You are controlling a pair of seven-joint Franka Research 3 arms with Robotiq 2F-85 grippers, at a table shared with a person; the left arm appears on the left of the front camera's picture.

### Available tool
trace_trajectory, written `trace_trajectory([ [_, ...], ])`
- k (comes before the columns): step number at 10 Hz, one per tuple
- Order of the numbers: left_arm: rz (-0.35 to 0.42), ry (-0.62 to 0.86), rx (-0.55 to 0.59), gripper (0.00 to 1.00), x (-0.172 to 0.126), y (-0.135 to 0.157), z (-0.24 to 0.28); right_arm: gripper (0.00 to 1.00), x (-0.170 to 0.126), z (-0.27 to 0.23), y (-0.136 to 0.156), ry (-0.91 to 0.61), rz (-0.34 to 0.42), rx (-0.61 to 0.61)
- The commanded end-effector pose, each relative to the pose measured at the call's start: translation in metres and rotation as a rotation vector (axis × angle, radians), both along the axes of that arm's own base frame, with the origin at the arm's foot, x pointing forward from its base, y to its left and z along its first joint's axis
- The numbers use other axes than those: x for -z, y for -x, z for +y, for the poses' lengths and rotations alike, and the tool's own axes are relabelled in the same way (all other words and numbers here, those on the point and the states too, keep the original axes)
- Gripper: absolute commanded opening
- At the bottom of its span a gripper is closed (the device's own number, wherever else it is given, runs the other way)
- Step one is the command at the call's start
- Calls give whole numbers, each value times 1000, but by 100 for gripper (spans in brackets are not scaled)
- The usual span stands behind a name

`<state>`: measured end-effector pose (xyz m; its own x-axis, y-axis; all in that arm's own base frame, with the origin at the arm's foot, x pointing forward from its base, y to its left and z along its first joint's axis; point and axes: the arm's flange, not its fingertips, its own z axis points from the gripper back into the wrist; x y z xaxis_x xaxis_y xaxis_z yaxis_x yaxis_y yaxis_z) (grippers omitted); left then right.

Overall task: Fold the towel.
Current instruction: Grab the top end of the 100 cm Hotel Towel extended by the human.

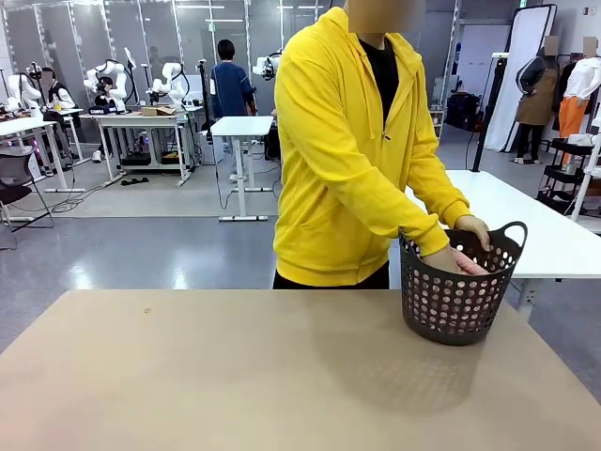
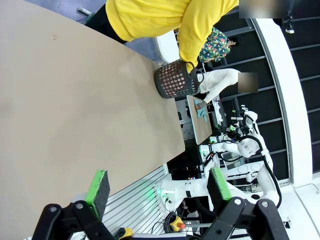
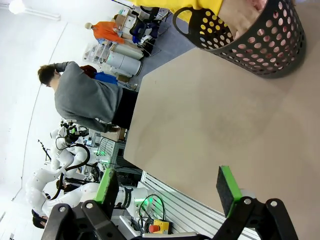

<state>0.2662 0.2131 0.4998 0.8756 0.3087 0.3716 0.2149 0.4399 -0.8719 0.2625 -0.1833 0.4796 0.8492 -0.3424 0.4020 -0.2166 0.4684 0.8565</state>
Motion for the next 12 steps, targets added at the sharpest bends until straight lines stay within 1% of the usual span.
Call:
trace_trajectory([
  [1,-9,6,11,100,-1,1,0,100,-1,-1,-1,-4,-12,1],
  [12,-9,6,11,100,-1,1,0,100,-1,-1,-1,-4,-12,1],
])
